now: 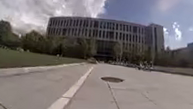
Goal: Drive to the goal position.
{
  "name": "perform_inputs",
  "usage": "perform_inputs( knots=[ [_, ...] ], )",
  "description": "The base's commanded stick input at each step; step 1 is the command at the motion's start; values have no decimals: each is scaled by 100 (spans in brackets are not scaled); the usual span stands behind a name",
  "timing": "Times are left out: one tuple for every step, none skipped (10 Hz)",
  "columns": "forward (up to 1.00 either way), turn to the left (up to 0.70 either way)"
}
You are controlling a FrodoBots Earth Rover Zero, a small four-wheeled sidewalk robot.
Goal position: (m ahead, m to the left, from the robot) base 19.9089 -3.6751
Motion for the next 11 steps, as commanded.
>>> perform_inputs(
  knots=[
    [100, 0],
    [100, 0],
    [100, 0],
    [100, 0],
    [100, 0],
    [100, 0],
    [100, 0],
    [100, 0],
    [100, 0],
    [100, 0],
    [100, 0]
  ],
)
